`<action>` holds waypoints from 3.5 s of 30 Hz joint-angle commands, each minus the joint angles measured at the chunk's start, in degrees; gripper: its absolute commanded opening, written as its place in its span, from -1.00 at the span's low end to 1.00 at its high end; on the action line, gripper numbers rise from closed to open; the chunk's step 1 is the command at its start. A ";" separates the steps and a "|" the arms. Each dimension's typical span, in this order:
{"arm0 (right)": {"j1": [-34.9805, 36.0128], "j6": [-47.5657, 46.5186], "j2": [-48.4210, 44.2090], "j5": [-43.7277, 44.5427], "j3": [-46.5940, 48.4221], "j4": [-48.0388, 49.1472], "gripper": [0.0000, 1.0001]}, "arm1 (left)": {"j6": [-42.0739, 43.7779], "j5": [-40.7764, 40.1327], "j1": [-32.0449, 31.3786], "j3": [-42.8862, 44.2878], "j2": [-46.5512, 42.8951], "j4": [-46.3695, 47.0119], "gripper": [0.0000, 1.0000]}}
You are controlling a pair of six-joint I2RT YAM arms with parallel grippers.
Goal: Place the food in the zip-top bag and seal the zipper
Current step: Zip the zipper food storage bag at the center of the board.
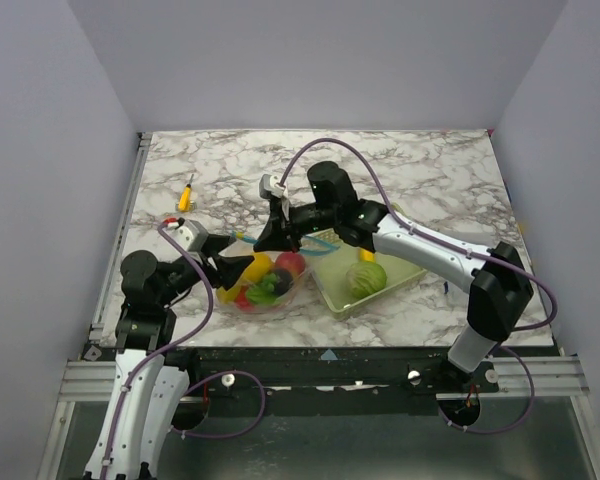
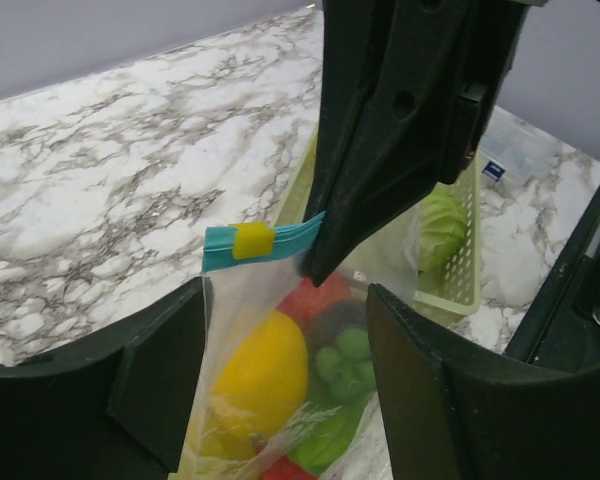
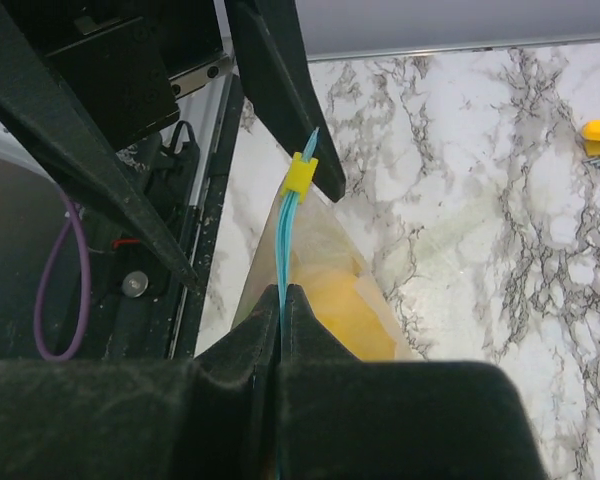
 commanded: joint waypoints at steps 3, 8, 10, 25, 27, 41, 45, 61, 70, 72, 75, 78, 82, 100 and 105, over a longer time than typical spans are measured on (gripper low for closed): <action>-0.72 0.77 -3.85 -3.72 -1.87 5.62 -0.99 | 5.19 7.17 0.32 0.11 -0.51 -1.49 -0.04; -0.73 1.79 -4.66 -3.95 -2.55 6.54 -0.99 | 4.48 6.72 0.27 0.15 0.77 -0.49 -0.69; -0.75 2.00 -4.58 -3.01 -2.33 6.54 -0.99 | 3.84 7.04 0.32 0.23 0.88 0.72 -0.87; 2.24 4.79 -0.91 0.89 6.74 0.56 -0.02 | 3.07 10.82 0.32 1.61 3.11 0.05 -1.00; 2.49 4.22 -0.37 0.80 7.44 -0.43 -0.12 | 2.90 10.84 0.32 1.77 3.26 0.17 -1.00; 4.01 2.33 0.12 0.79 7.28 -2.37 -0.45 | 1.30 8.94 0.32 1.92 2.08 0.47 -1.00; 4.11 2.02 0.28 0.82 7.35 -2.78 -0.56 | 0.77 8.50 0.32 2.01 1.62 0.60 -1.00; 3.92 -0.90 -4.10 5.01 1.31 -2.38 -0.99 | -0.52 -1.22 0.32 0.86 -3.09 -0.81 -1.00; 3.59 1.03 -4.24 4.70 1.54 -1.12 -0.99 | 4.38 2.90 0.36 3.44 -3.25 -6.91 -1.00; 3.58 1.69 -3.29 2.74 3.70 -1.98 -0.99 | 5.06 5.03 0.40 4.28 -2.33 -7.47 -1.00; 3.63 1.12 -2.69 2.50 5.14 -3.57 -0.99 | 5.02 6.85 0.40 5.05 -1.55 -7.47 -1.00; 3.57 -0.28 -2.94 2.47 5.92 -6.01 -0.99 | 5.66 6.70 0.40 5.49 -1.48 -7.77 -1.00; 2.53 -2.40 -4.69 5.00 3.30 -6.75 -0.99 | 4.00 2.73 0.40 4.43 -3.98 -5.76 -1.00; -0.65 0.90 -6.21 0.90 1.11 -5.73 -0.99 | 2.90 8.24 0.57 5.91 -3.35 -5.94 -1.00; -0.52 2.57 -4.38 -2.94 3.23 -5.44 -0.99 | -0.20 14.78 0.52 7.31 0.78 -3.49 -0.25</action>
